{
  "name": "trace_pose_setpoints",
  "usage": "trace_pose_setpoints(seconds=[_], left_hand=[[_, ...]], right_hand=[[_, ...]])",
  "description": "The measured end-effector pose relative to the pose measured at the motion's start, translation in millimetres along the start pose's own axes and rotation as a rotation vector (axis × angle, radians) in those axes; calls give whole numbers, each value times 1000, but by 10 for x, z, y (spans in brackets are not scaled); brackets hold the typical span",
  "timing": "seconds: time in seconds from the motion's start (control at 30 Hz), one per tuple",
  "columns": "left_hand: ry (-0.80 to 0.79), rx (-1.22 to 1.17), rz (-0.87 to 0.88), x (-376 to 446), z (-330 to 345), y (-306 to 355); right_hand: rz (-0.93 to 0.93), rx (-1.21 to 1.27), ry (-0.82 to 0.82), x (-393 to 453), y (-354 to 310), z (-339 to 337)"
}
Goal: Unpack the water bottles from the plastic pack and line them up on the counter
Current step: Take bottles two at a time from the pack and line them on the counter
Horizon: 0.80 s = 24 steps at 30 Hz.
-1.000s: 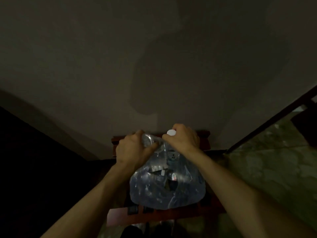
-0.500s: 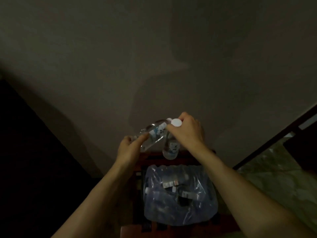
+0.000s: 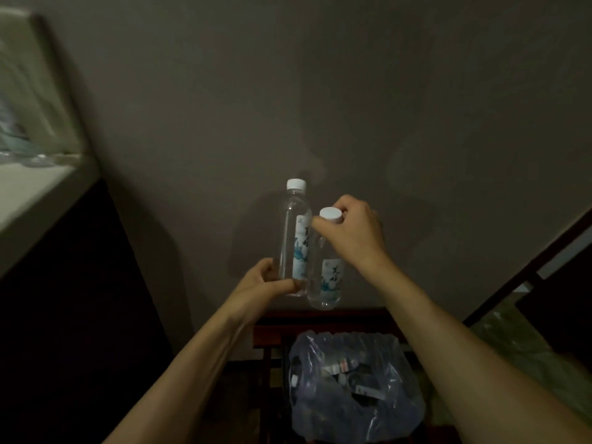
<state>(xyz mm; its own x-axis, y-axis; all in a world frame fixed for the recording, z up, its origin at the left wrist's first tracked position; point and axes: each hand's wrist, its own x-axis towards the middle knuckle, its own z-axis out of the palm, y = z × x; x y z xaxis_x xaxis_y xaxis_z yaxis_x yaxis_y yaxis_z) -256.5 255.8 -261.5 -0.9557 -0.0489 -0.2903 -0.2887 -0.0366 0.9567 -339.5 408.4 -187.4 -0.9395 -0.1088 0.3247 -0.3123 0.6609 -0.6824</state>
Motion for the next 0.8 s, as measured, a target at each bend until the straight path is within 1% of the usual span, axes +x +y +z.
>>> trace_pose_setpoints(seconds=[0.13,0.2,0.3,0.4,0.53,0.67,0.8], left_hand=[[50,-19,86,-206,-50,110],[91,14,134,-359,-93,177],[204,79,203,-630,-186,255],[309,195,235,-892,-306,339],[295,330,253,-1247,-566,561],[233,325,247,-1491,-931,821],[256,343,298,-1652,-1403,953]], right_hand=[[-66,0,-1,-86,-320,-31],[-89,17,22,-181,-477,-22],[-108,69,57,-370,-670,-18],[-153,39,55,-512,-881,-27],[-187,25,60,-638,-1271,-87],[-204,72,119,-757,-1715,-63],[-219,87,112,-856,-2137,167]])
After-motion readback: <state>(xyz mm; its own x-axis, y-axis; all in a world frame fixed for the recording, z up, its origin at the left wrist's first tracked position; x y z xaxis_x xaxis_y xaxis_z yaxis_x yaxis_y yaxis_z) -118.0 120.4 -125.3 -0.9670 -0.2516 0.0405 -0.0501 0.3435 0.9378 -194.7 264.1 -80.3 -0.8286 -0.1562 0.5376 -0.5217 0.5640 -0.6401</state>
